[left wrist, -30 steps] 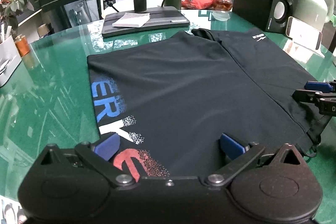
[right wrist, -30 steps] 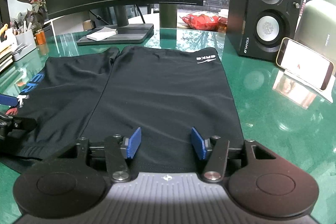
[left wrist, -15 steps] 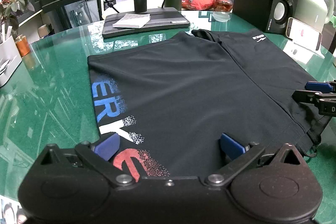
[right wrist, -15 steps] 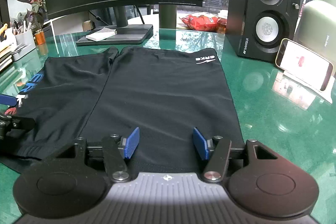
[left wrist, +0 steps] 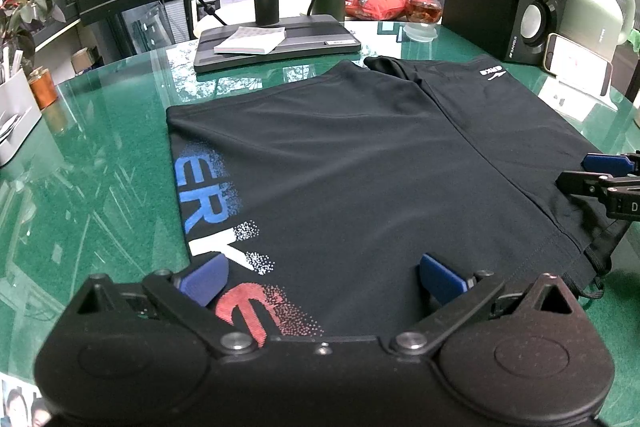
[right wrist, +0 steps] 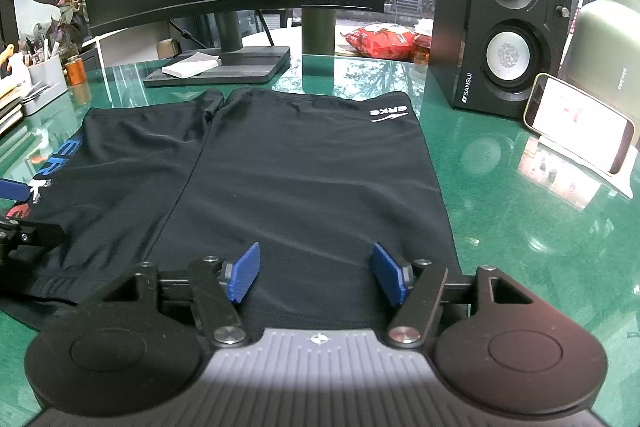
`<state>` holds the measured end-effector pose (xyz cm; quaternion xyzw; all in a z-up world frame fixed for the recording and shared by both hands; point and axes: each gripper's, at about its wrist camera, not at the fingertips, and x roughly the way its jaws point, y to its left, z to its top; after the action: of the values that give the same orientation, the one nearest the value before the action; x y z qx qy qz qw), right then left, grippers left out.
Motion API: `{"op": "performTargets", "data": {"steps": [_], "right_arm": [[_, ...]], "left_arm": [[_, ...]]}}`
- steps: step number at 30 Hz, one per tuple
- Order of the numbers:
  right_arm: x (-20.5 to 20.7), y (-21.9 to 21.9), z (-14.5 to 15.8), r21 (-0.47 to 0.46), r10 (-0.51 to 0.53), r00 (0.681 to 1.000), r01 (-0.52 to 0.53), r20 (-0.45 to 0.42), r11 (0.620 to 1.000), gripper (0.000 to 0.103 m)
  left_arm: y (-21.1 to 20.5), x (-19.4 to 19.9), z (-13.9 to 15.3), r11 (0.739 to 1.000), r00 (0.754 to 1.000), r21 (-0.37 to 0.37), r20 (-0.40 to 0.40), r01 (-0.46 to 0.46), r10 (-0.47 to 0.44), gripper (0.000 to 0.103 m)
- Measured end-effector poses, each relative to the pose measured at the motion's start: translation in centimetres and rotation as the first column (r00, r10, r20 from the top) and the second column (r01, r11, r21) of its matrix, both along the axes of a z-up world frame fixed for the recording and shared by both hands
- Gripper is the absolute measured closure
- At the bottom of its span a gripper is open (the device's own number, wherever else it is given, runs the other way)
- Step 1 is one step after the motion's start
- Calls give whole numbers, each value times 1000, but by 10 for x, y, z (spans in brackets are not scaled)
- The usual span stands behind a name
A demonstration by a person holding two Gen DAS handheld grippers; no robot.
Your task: Fold clothes
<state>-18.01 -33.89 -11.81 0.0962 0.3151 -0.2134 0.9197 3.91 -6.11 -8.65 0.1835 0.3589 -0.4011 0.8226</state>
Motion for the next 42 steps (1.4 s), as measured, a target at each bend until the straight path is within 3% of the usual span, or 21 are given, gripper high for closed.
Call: {"op": "performTargets", "data": {"steps": [42], "right_arm": [[-3, -2, 0, -2, -1, 1000, 1, -3, 1000, 37]], "left_arm": [[-2, -7, 0, 1000, 1000, -3, 2, -16, 16, 0]]}}
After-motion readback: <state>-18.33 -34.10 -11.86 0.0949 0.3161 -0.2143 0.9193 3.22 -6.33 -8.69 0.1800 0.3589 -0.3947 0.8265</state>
